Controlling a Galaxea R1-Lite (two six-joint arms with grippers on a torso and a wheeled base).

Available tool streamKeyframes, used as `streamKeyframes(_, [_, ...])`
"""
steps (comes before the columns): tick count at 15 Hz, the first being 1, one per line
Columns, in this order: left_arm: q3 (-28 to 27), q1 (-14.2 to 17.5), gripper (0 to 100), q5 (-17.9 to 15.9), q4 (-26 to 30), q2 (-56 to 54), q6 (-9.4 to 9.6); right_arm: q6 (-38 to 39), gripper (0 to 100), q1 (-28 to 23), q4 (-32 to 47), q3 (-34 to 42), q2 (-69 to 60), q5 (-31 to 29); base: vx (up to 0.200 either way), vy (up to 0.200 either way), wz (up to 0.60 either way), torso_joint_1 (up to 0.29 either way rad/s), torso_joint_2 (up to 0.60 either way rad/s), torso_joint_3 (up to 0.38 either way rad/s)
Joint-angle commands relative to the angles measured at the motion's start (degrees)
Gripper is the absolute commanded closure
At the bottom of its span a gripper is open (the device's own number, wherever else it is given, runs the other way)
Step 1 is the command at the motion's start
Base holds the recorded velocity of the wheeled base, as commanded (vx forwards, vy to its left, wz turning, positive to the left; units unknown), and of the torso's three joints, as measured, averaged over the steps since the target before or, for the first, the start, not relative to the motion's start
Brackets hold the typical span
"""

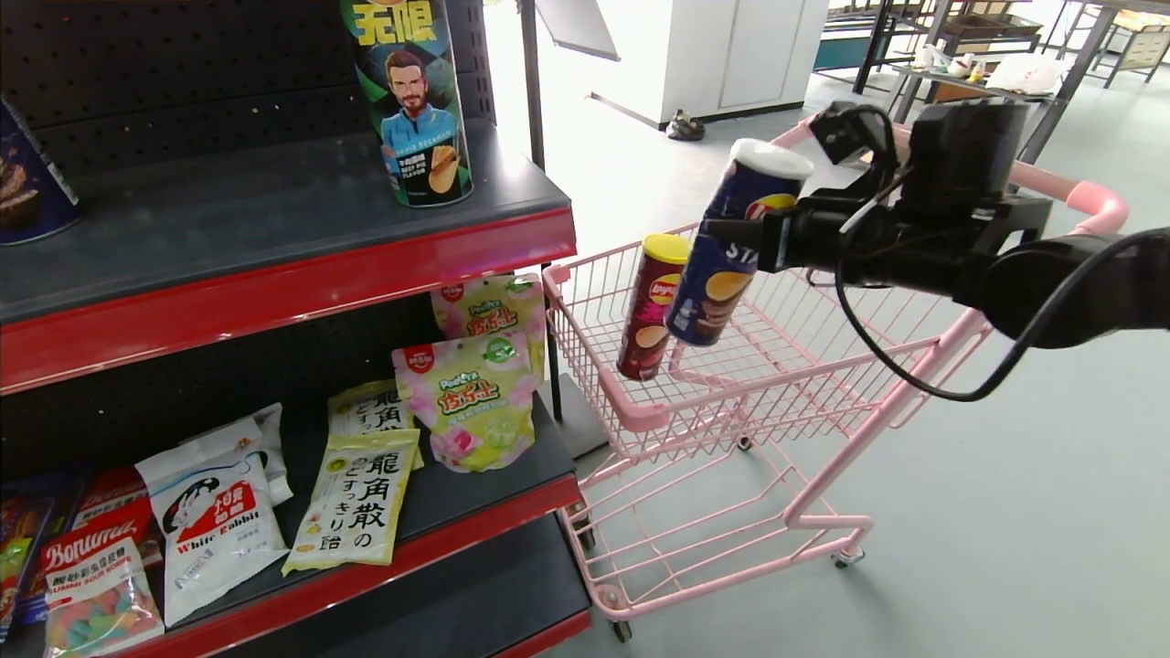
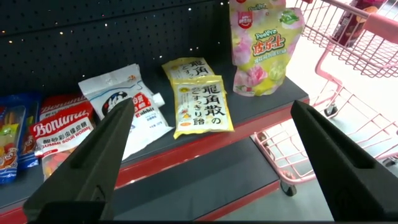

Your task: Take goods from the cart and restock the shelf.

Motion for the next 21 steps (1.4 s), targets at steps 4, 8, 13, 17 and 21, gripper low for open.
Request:
streamKeyframes(4, [-0.01,0.01,0,-0.01,-0.01,0.05,0.00,-1.84,100,-0.21,11.46,17.68,-32.36,-8.23,0.000,0.000,0.00,0.000,0.00,0.000])
streamKeyframes(8, [-0.01,0.01,0,-0.01,-0.01,0.05,0.00,-1.75,100,-6.37,16.38,42.56,-58.20,-15.70,0.000,0.000,0.00,0.000,0.00,0.000])
streamKeyframes(13, [-0.01,0.01,0,-0.01,-0.01,0.05,0.00,-2.36,100,-14.63,18.40,51.17,-65.84,-16.05,0.000,0.000,0.00,0.000,0.00,0.000])
streamKeyframes(17, [-0.01,0.01,0,-0.01,-0.01,0.05,0.00,-2.36,100,-14.54,19.81,50.55,-64.70,-15.70,0.000,0.000,0.00,0.035,-0.19,-0.152])
streamKeyframes(21, [-0.01,0.01,0,-0.01,-0.01,0.05,0.00,-2.45,100,-14.54,19.72,50.20,-63.21,-15.61,0.000,0.000,0.00,0.105,-0.46,-0.351])
